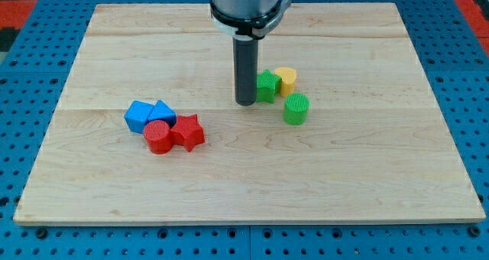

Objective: Move arm away from green circle

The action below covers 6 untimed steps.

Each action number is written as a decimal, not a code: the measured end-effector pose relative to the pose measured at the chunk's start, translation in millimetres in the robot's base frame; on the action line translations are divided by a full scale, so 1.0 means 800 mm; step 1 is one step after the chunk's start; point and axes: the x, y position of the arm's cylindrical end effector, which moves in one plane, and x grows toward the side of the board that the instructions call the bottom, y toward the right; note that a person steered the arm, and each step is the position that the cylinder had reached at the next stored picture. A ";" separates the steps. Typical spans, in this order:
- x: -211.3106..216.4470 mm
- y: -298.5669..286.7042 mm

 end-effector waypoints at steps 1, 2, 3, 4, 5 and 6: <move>0.074 0.026; 0.082 0.127; 0.033 0.111; -0.005 0.093; 0.013 0.145; 0.028 0.202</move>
